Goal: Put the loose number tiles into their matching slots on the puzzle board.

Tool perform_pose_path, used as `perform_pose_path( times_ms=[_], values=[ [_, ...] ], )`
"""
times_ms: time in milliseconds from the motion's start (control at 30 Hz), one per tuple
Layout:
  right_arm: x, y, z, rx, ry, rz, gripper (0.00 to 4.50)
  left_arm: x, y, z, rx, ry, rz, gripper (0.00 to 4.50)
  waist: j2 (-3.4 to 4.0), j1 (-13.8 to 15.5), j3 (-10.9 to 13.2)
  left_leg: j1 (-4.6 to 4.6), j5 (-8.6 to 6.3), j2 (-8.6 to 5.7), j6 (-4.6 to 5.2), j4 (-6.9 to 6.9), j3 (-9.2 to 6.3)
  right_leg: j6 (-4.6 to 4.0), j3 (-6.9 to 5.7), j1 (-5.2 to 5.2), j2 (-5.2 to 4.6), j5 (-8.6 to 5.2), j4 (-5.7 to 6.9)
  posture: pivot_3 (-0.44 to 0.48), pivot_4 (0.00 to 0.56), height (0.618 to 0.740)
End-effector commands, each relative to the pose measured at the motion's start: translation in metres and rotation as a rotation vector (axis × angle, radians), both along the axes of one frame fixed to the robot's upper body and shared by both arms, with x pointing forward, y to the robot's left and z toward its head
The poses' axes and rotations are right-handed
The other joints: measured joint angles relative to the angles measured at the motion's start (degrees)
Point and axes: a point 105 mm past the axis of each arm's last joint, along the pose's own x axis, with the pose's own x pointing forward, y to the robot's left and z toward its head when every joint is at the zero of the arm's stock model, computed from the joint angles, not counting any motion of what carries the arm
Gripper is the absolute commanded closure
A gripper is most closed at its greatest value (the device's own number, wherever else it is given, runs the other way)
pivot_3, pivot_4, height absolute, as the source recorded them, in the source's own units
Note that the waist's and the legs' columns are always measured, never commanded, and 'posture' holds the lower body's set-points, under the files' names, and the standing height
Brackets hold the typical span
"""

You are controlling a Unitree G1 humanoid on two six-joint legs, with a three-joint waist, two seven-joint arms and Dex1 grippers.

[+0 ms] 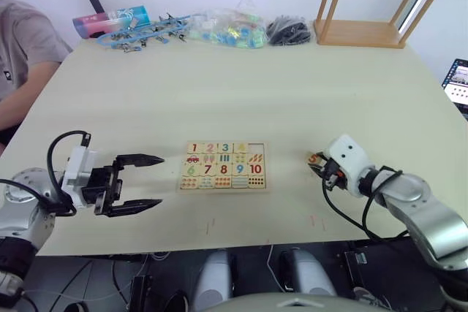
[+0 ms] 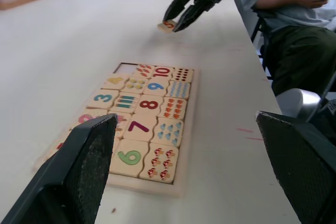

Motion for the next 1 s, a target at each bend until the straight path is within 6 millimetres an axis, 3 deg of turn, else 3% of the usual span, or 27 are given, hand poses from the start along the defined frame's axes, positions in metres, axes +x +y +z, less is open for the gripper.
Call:
perform_pose_path(
  times_ms=[33, 233, 567, 1000],
  values=[
    [0.007, 0.013, 0.017, -0.021, 0.001, 0.107, 3.60, -0.005, 0.007, 0.006, -0.012, -0.029, 0.017, 0.00, 0.02, -0.07, 0.02, 0.00, 0.00, 0.00, 0.00, 0.00, 0.02, 0.00, 0.00, 0.00, 0.00, 0.00, 0.00, 0.000, 0.150, 0.737],
    [0.018, 0.028, 0.033, -0.051, 0.028, 0.181, 3.60, -0.010, 0.011, 0.006, -0.025, -0.040, 0.053, 0.00, 0.00, 0.35, 0.01, -0.06, 0.00, 0.06, 0.00, 0.00, -0.09, 0.00, -0.11, -0.01, -0.04, 0.00, -0.01, 0.000, 0.150, 0.737],
    [0.040, 0.069, 0.055, -0.177, 0.134, 0.296, 3.60, -0.023, 0.021, 0.003, -0.035, -0.046, 0.128, 0.00, 0.08, -0.12, 0.06, -0.09, 0.00, 0.13, 0.00, -0.02, -0.04, -0.02, -0.09, -0.13, -0.04, 0.01, 0.08, 0.000, 0.150, 0.737],
    [0.055, 0.096, 0.055, -0.301, 0.162, 0.335, 3.60, -0.024, 0.021, 0.001, -0.038, -0.052, 0.152, 0.00, 0.08, -0.20, 0.06, -0.13, 0.00, 0.06, 0.00, -0.03, 0.01, 0.00, -0.07, -0.18, -0.10, 0.03, 0.06, 0.000, 0.150, 0.737]
  ],
)
